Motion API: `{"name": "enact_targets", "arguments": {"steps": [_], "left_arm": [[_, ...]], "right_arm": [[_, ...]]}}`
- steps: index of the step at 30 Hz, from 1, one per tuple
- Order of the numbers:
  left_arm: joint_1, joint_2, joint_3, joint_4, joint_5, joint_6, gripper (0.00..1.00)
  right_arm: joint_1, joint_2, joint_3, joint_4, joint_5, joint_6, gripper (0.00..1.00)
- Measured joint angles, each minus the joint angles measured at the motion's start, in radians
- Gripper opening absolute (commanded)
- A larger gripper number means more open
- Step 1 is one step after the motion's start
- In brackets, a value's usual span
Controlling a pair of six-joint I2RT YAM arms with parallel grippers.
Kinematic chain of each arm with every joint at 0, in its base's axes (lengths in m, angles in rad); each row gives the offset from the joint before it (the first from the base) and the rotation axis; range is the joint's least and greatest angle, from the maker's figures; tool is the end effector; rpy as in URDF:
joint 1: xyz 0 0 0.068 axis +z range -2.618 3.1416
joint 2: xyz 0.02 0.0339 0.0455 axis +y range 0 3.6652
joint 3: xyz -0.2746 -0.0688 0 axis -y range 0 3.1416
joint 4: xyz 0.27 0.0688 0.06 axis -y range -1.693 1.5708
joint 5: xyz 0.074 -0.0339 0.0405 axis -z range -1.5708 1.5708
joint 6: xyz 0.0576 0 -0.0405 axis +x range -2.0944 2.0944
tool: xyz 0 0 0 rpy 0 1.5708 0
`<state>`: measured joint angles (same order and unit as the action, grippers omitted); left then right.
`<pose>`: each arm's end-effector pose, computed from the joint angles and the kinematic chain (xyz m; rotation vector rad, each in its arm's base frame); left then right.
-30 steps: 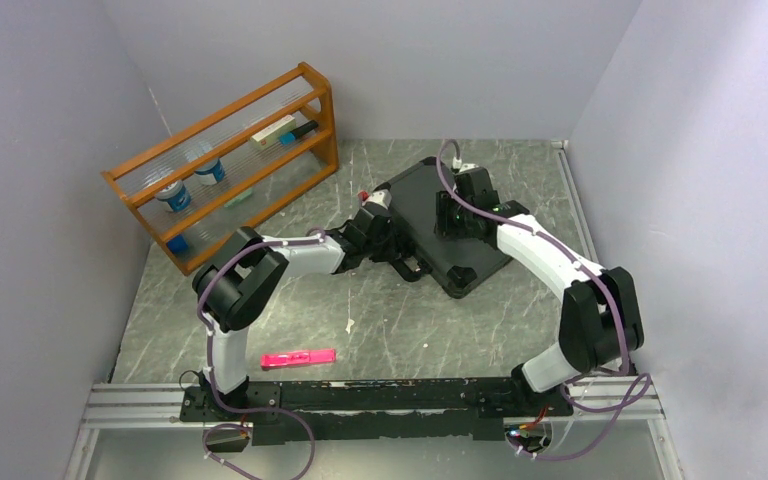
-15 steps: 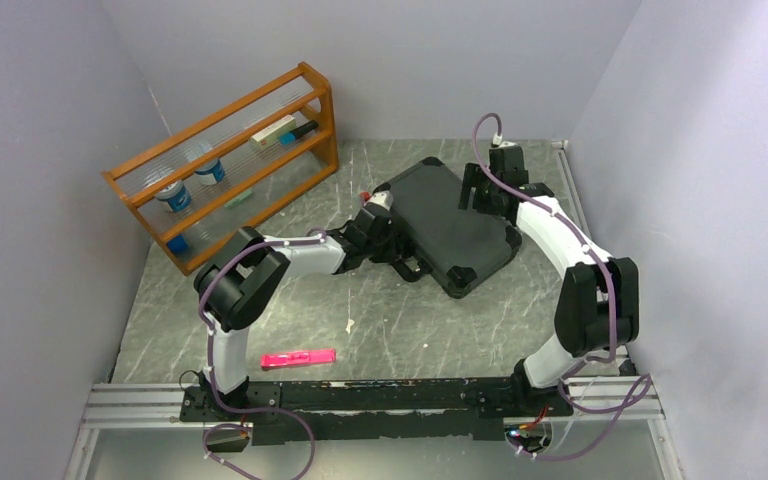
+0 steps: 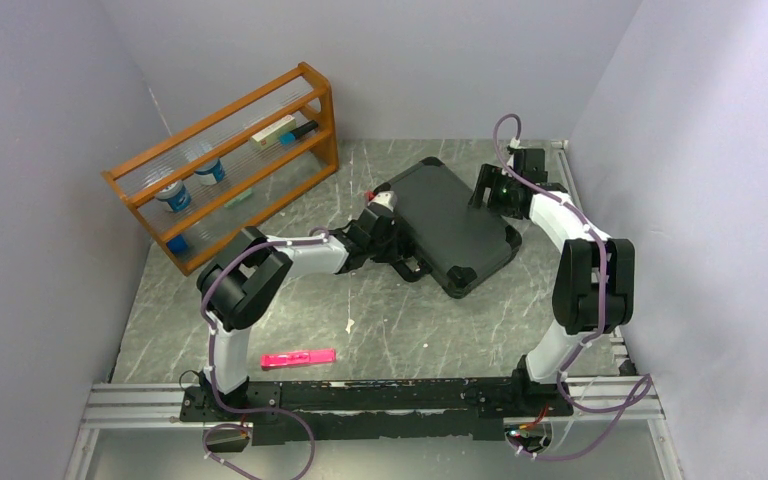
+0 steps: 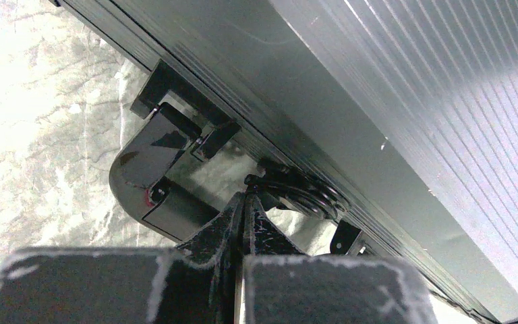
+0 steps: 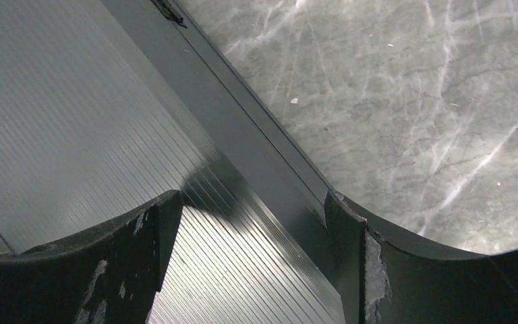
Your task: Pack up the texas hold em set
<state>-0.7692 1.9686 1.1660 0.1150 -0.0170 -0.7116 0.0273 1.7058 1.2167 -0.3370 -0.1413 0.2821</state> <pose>0.3303 -0.3184 0.1307 0.0589 2.3746 -0.7426 0.4119 0.0194 0.2154 0.2400 2.3975 0.3134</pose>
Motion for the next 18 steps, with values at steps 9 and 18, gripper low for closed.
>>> {"name": "enact_targets", "arguments": {"steps": [9, 18], "left_arm": [[-0.006, 0.012, 0.017, -0.015, -0.014, 0.012, 0.05], [-0.002, 0.037, 0.019, 0.037, -0.01, 0.008, 0.06]], "right_arm": [[-0.027, 0.011, -0.018, 0.051, -0.105, -0.02, 0.8], [-0.034, 0.011, -0.037, 0.093, -0.126, -0.021, 0.8]]}}
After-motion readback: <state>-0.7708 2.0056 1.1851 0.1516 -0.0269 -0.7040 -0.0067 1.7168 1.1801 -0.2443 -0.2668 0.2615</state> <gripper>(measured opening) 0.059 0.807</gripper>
